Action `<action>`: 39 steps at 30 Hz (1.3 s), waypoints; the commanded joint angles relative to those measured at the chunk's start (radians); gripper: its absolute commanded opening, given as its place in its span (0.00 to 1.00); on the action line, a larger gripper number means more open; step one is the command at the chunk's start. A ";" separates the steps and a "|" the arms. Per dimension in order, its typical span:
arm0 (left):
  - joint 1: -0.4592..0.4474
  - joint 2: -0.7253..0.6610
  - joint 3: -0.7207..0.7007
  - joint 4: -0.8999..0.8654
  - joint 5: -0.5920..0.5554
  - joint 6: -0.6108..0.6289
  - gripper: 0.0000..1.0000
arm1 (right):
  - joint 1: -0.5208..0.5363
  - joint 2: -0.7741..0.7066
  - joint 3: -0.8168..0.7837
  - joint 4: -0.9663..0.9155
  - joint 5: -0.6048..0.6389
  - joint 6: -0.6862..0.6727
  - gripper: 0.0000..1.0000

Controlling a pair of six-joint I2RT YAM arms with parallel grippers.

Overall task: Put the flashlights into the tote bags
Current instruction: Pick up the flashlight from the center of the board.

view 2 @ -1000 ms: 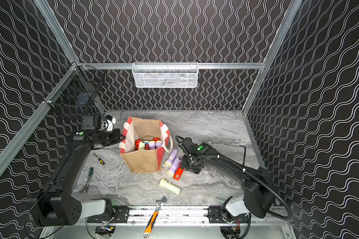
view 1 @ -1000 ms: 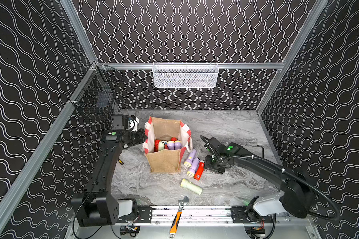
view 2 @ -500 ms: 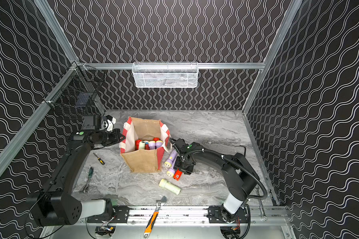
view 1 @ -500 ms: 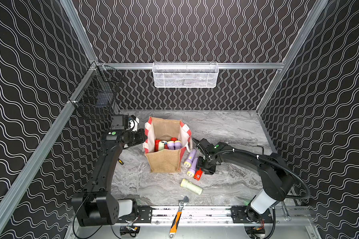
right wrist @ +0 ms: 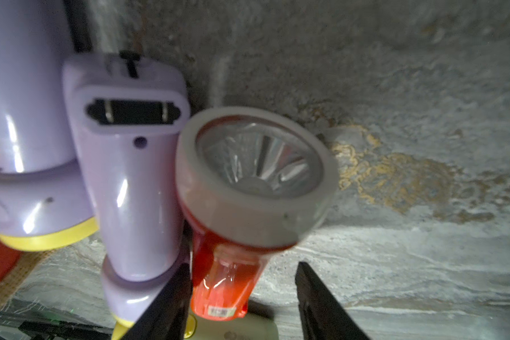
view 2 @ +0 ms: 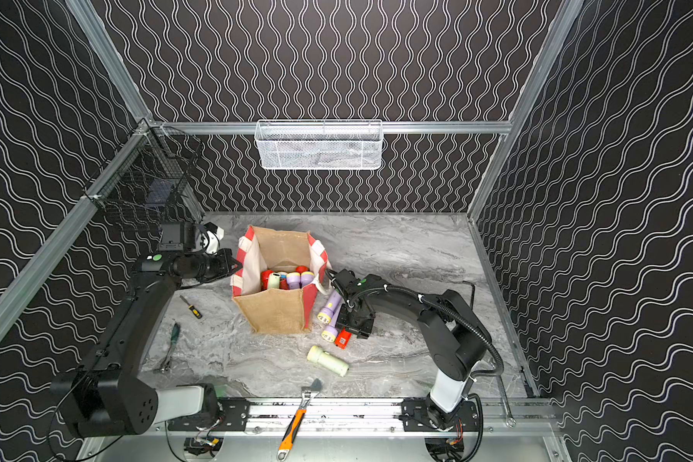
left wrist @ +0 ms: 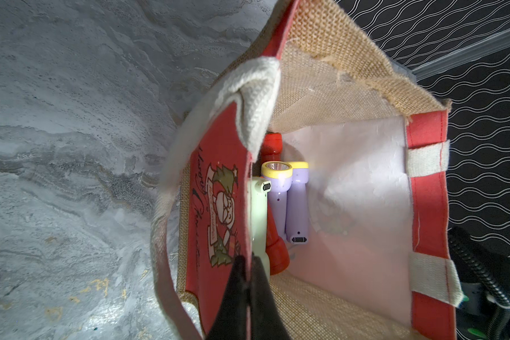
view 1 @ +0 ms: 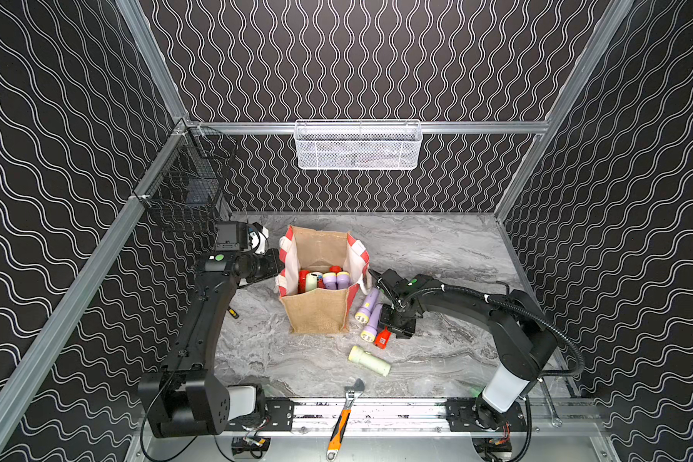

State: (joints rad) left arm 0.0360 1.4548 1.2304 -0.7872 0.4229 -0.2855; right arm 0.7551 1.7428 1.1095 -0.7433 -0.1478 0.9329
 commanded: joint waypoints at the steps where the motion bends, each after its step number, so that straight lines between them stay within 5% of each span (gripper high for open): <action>1: 0.000 0.001 0.003 0.024 0.007 -0.003 0.06 | -0.004 -0.017 -0.013 -0.045 0.038 0.006 0.57; 39: 0.000 -0.013 -0.005 0.024 -0.005 -0.003 0.06 | -0.013 -0.014 -0.061 -0.071 0.182 -0.039 0.42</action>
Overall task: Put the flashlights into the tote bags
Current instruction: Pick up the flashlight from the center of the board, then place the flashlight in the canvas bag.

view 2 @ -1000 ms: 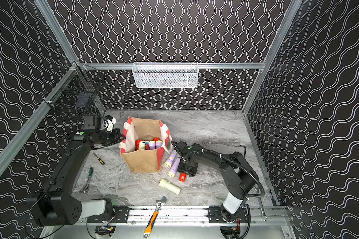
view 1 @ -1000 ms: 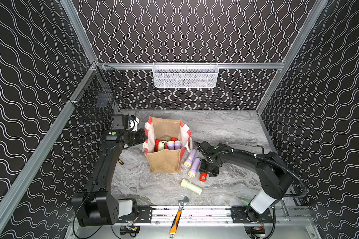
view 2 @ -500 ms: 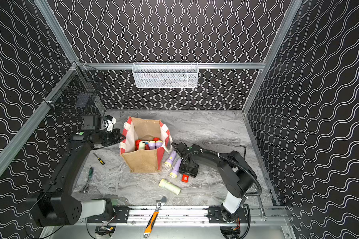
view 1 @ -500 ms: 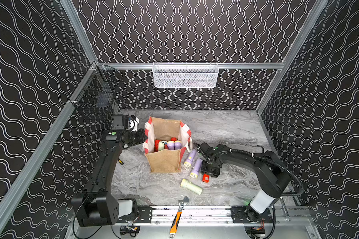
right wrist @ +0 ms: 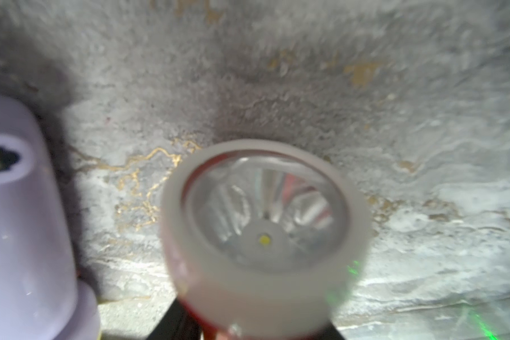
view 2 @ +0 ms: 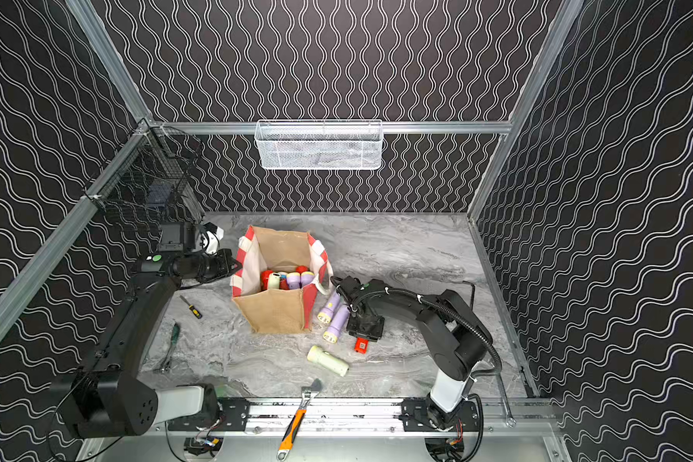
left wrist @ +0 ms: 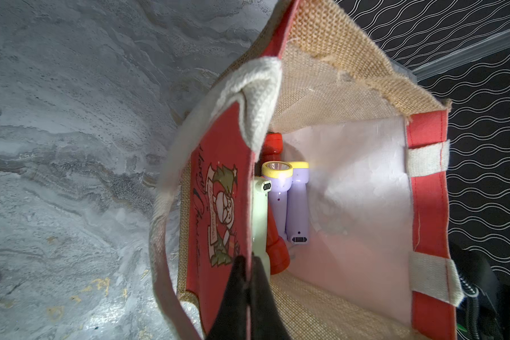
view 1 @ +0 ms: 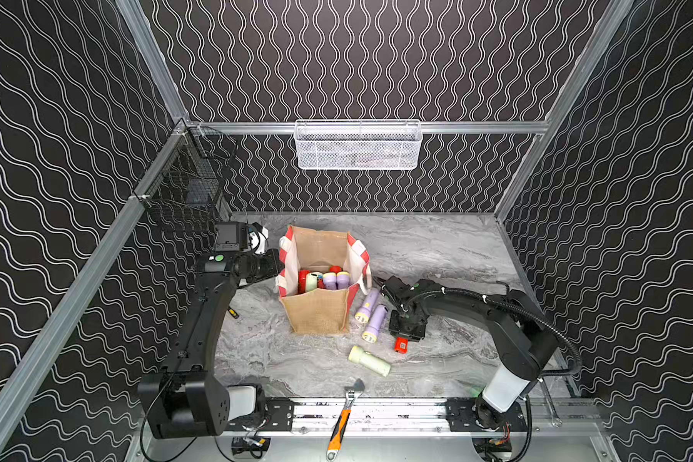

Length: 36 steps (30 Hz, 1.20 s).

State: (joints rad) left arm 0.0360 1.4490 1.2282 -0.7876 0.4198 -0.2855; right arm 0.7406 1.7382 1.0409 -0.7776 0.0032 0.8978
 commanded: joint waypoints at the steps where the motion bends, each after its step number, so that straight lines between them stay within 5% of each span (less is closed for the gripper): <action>1: -0.001 -0.007 -0.002 0.024 -0.001 -0.003 0.06 | 0.000 -0.012 0.009 -0.039 0.033 -0.006 0.42; 20: 0.000 -0.009 -0.002 0.025 -0.001 -0.003 0.06 | 0.000 -0.153 0.111 -0.110 0.036 -0.081 0.36; 29: 0.001 -0.012 0.002 0.024 0.000 -0.004 0.06 | 0.001 -0.397 0.277 0.058 -0.165 -0.231 0.37; 36: 0.001 -0.018 0.004 0.024 0.004 -0.004 0.06 | 0.000 -0.395 0.479 0.187 -0.243 -0.309 0.38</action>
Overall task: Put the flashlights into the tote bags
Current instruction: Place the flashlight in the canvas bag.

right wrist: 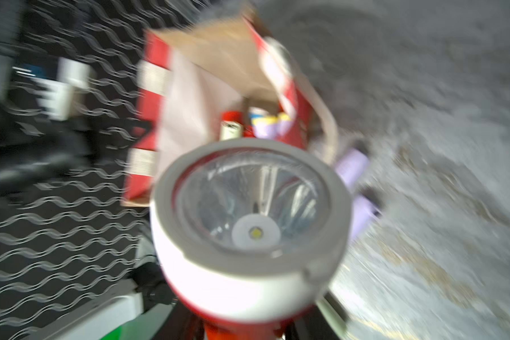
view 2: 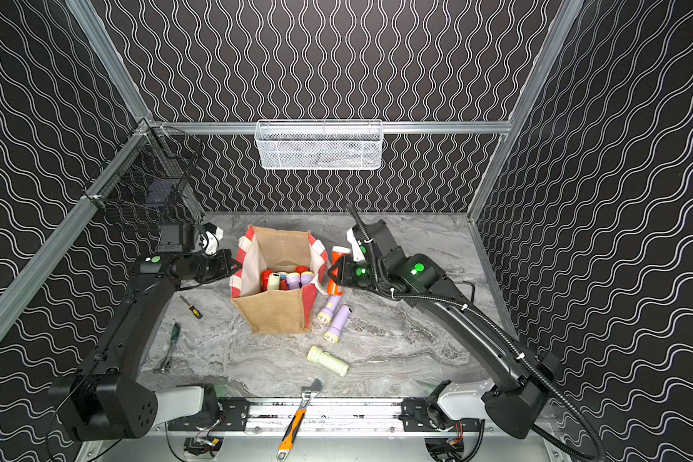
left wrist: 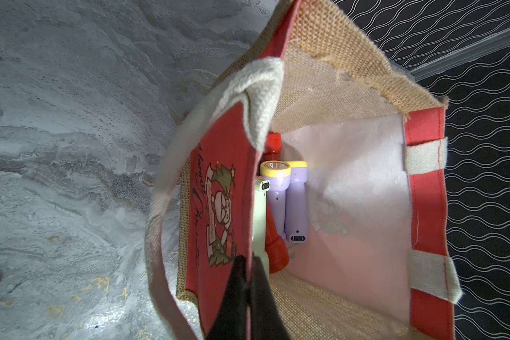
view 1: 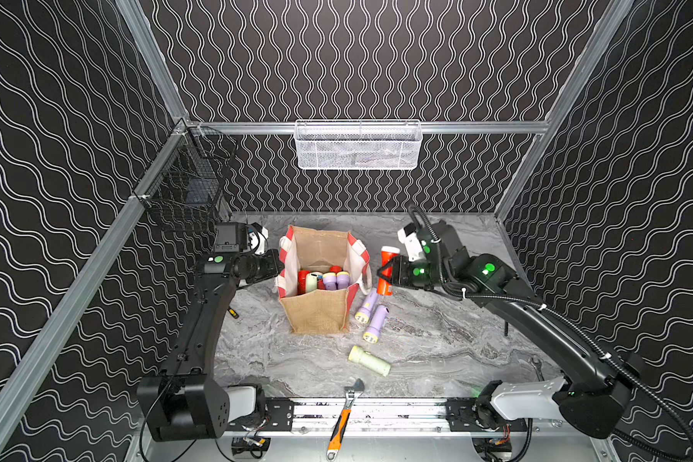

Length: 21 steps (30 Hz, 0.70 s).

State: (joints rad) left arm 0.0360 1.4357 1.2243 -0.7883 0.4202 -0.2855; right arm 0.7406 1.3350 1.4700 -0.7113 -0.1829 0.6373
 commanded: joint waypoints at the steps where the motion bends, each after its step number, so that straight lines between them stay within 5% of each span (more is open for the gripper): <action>1: 0.000 -0.008 0.008 0.027 0.004 -0.004 0.06 | 0.001 0.022 0.071 0.162 -0.071 -0.052 0.39; 11: 0.001 -0.014 0.001 0.024 0.000 0.001 0.06 | 0.002 0.372 0.330 0.303 -0.230 -0.035 0.39; 21: 0.001 0.001 0.004 0.023 0.002 0.002 0.05 | 0.047 0.722 0.596 -0.038 -0.154 -0.131 0.43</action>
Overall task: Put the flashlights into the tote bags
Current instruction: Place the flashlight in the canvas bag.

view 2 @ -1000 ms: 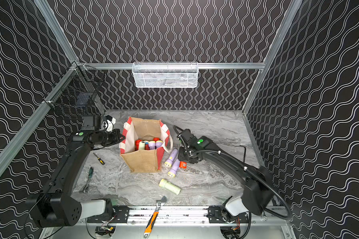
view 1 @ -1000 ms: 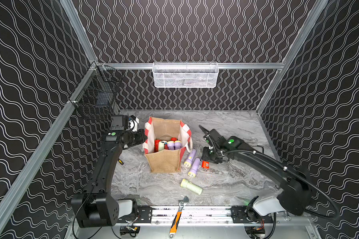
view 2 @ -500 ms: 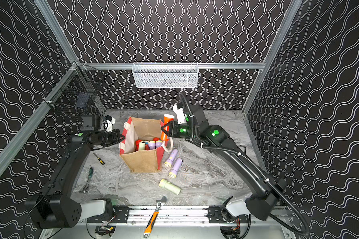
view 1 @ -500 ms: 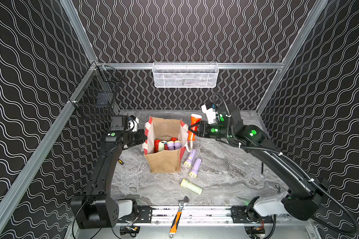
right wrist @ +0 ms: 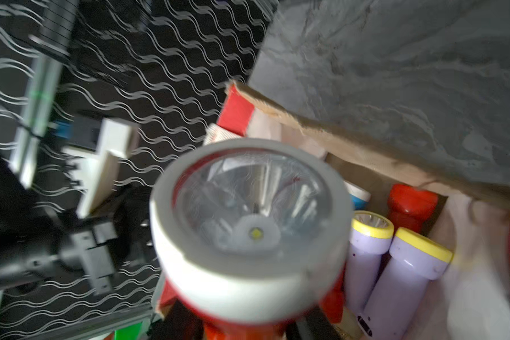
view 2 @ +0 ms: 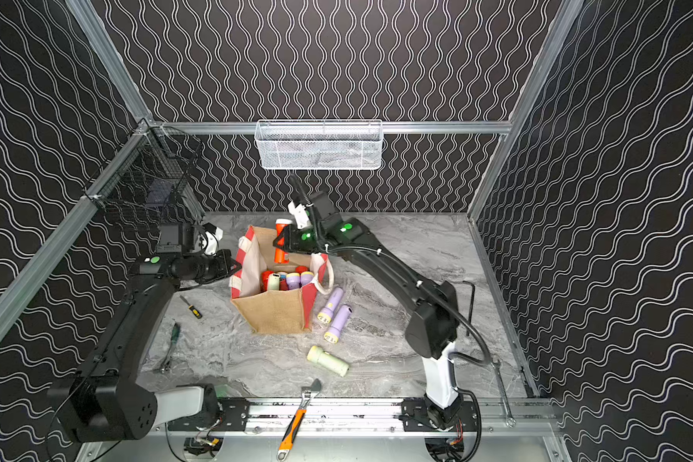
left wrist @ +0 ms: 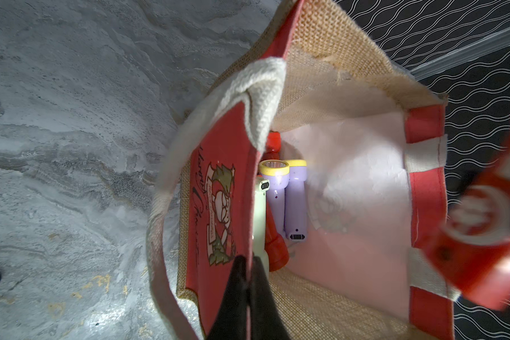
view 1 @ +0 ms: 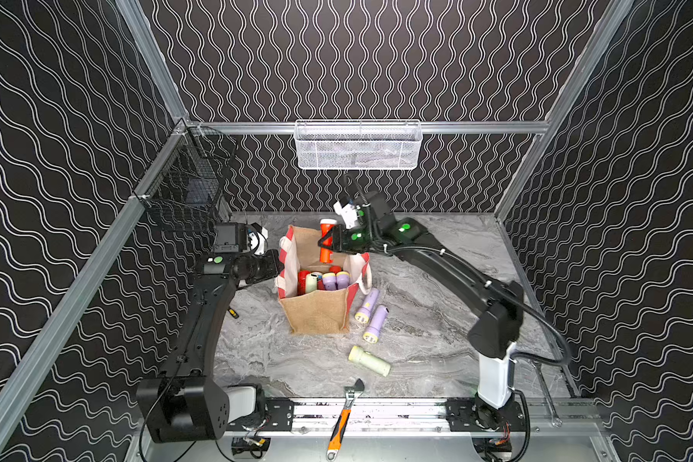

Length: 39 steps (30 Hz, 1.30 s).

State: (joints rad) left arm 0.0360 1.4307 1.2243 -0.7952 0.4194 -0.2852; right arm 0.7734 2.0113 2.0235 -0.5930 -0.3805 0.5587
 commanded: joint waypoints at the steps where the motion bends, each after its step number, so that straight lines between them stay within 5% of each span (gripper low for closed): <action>1: 0.001 0.007 0.003 0.031 0.001 0.002 0.05 | 0.016 0.061 0.040 -0.173 0.057 -0.053 0.43; 14: 0.001 0.003 -0.001 0.030 -0.004 0.003 0.05 | 0.024 0.098 -0.101 -0.197 0.112 -0.016 0.41; 24: 0.001 0.000 0.000 0.031 -0.002 0.004 0.05 | 0.044 0.103 0.017 -0.292 0.157 -0.057 0.41; 31: 0.000 -0.001 0.000 0.035 0.002 0.000 0.05 | 0.046 -0.141 0.022 -0.329 0.327 -0.064 0.44; 39: 0.001 0.001 0.003 0.032 -0.006 -0.001 0.05 | 0.038 -0.493 -0.297 -0.421 0.561 0.124 0.49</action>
State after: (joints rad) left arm 0.0360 1.4307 1.2243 -0.7944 0.4183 -0.2852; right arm 0.8139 1.5742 1.8050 -0.9184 0.0635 0.5701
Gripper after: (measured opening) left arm 0.055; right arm 0.489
